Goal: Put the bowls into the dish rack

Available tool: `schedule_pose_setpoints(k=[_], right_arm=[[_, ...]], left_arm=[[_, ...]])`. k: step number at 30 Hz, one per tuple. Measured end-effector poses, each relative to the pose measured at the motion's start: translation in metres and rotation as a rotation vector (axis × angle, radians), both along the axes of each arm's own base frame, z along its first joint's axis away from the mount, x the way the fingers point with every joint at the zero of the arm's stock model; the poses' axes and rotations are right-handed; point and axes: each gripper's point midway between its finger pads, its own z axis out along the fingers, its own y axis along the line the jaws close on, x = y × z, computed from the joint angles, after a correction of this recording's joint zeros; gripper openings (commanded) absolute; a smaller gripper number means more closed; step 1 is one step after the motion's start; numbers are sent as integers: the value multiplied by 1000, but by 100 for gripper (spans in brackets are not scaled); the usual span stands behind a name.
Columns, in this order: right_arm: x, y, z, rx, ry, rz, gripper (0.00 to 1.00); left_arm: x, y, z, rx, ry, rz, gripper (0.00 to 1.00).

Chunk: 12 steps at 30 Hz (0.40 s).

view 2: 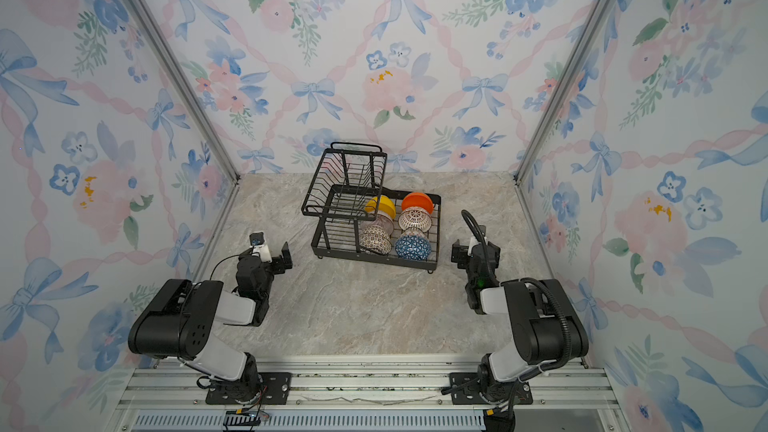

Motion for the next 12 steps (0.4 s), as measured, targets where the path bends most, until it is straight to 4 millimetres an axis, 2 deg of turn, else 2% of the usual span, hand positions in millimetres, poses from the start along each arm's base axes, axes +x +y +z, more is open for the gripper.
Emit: schedule_pose_setpoints(k=[12], right_arm=[[0, 1, 0, 5, 0, 10, 97]], left_arm=[[2, 0, 8, 9, -31, -3, 98]])
